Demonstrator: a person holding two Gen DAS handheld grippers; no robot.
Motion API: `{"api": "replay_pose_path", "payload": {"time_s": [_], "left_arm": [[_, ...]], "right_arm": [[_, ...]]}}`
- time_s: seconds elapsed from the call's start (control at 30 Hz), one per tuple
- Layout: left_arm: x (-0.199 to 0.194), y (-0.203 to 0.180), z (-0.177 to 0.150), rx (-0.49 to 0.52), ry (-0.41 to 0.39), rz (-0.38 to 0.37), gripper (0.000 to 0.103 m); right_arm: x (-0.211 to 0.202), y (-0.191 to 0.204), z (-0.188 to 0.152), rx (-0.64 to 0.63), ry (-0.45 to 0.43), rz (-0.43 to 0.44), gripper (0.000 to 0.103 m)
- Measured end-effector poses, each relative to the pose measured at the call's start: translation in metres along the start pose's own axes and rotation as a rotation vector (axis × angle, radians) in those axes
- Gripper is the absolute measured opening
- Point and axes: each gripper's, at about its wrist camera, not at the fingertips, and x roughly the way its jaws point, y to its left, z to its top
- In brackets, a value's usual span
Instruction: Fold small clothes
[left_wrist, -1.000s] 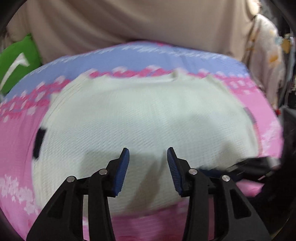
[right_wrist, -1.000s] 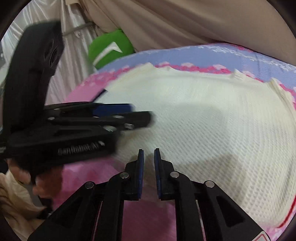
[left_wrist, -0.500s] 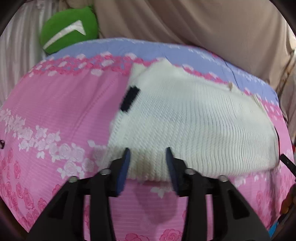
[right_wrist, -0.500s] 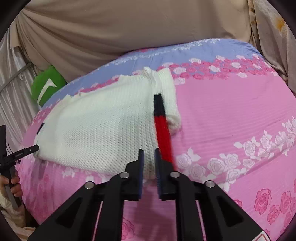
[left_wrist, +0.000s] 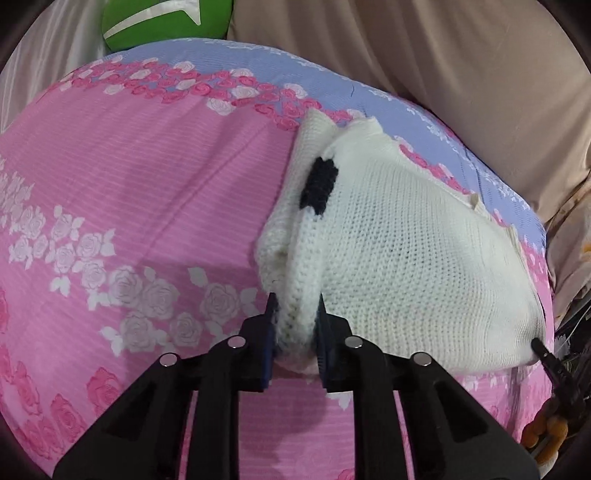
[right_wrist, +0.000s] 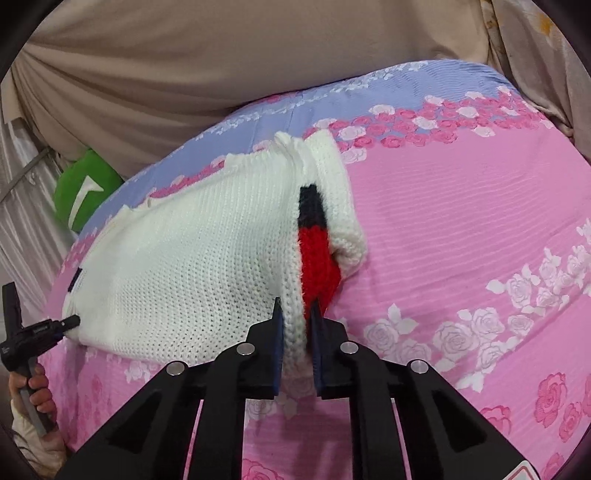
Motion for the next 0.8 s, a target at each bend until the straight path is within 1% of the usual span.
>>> {"api": "replay_pose_path", "payload": {"time_s": [0.07, 0.1, 0.17, 0.23, 0.27, 0.33, 0.37, 0.4, 0.47, 0.5, 0.53, 0.57, 0.6, 0.63, 0.67, 0.7, 0.77, 0.8], "left_arm": [[-0.007, 0.008, -0.001, 0.014, 0.010, 0.015, 0.014], [-0.008, 0.013, -0.002, 0.013, 0.023, 0.022, 0.014], [-0.009, 0.024, -0.010, -0.002, 0.063, 0.019, 0.014], [-0.008, 0.028, -0.021, -0.004, 0.084, 0.034, 0.014], [-0.007, 0.028, -0.023, -0.006, 0.079, 0.040, 0.014], [-0.007, 0.025, -0.024, -0.013, 0.063, 0.058, 0.015], [-0.009, 0.024, -0.023, -0.018, 0.058, 0.058, 0.019], [-0.014, 0.022, -0.020, -0.030, 0.048, 0.046, 0.023], [-0.031, 0.021, -0.011, -0.037, 0.000, 0.038, 0.024], [-0.041, 0.021, -0.005, -0.033, -0.037, 0.044, 0.029], [-0.055, 0.019, 0.002, -0.025, -0.093, 0.060, 0.034], [-0.064, 0.017, 0.009, -0.018, -0.134, 0.065, 0.049], [-0.071, 0.012, 0.017, -0.008, -0.180, 0.059, 0.058], [-0.073, 0.008, 0.024, 0.002, -0.201, 0.054, 0.061], [-0.070, 0.002, 0.033, 0.011, -0.209, 0.041, 0.065], [-0.063, -0.006, 0.042, 0.018, -0.199, 0.009, 0.068], [-0.043, -0.021, 0.055, 0.029, -0.166, -0.057, 0.072], [-0.032, -0.028, 0.059, 0.038, -0.145, -0.071, 0.073]], "right_arm": [[-0.015, -0.006, -0.001, -0.001, -0.008, -0.024, 0.008], [-0.018, -0.009, -0.004, -0.005, 0.005, -0.040, 0.008], [-0.018, -0.017, -0.013, -0.003, 0.050, -0.060, 0.008], [-0.013, -0.023, -0.024, 0.014, 0.092, -0.066, 0.008], [-0.007, -0.026, -0.029, 0.026, 0.116, -0.060, 0.008], [-0.002, -0.026, -0.030, 0.010, 0.117, -0.056, 0.009], [-0.003, -0.024, -0.026, 0.005, 0.119, -0.052, 0.012], [-0.005, -0.022, -0.022, 0.005, 0.118, -0.040, 0.019], [-0.017, -0.016, -0.013, -0.015, 0.085, -0.042, 0.021], [-0.023, -0.013, -0.009, -0.027, 0.066, -0.051, 0.024], [-0.030, -0.011, -0.002, -0.038, 0.032, -0.063, 0.027], [-0.035, -0.009, 0.006, -0.040, -0.003, -0.059, 0.033], [-0.038, -0.008, 0.014, -0.035, -0.029, -0.035, 0.039], [-0.037, -0.009, 0.023, -0.030, -0.045, -0.013, 0.040], [-0.034, -0.008, 0.030, -0.026, -0.058, 0.004, 0.044], [-0.028, -0.006, 0.040, -0.028, -0.068, 0.011, 0.046], [-0.013, 0.000, 0.053, -0.042, -0.074, 0.021, 0.049], [-0.002, 0.001, 0.062, -0.045, -0.062, 0.033, 0.050]]}}
